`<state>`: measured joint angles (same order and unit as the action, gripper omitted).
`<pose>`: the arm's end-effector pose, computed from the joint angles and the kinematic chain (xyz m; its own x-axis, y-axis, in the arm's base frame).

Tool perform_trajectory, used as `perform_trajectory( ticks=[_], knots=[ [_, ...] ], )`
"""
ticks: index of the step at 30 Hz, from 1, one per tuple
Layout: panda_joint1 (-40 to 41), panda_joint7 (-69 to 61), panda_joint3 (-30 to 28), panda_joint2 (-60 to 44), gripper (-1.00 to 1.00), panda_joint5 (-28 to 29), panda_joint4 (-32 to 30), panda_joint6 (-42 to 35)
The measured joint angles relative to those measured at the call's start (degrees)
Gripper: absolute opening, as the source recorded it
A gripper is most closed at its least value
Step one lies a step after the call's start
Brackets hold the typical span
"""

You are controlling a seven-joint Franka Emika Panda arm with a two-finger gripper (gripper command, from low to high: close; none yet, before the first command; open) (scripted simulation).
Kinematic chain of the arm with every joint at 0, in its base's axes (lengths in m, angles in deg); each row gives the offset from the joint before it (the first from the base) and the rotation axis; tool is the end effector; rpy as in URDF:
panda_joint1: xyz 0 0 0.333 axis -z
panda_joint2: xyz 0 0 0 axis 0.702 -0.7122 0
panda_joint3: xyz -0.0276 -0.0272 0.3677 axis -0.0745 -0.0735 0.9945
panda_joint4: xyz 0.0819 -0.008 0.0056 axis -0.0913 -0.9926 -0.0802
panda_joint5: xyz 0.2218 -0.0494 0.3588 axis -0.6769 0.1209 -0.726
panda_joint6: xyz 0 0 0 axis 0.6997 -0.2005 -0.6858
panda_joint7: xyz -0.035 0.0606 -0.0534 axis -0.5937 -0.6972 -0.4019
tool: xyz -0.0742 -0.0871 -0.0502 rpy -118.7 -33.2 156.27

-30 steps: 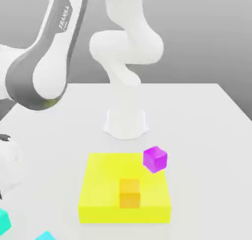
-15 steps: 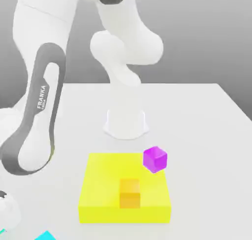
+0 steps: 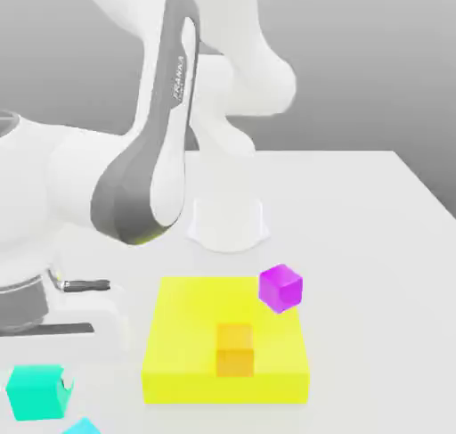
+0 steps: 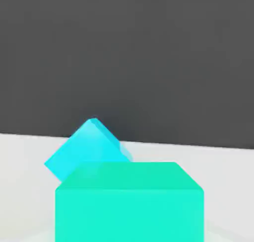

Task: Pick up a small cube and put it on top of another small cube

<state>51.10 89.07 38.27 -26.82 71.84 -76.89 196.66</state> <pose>0.5733 -0.1879 0.2349 0.8272 -0.5619 -0.0003 -0.5619 -0.8272 -0.0011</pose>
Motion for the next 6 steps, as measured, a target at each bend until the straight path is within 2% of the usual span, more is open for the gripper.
perform_trajectory(
  ticks=[2, 3, 6],
  knots=[
    [0.52, -1.3, 1.09, -3.51, -1.0, -1.04, 0.22, 3.26],
    [0.77, -1.73, 1.48, -5.0, 1.0, -1.53, 0.31, 4.62],
    [0.77, -1.73, 1.48, -5.0, 1.0, -1.53, 0.31, 4.62]
  ],
)
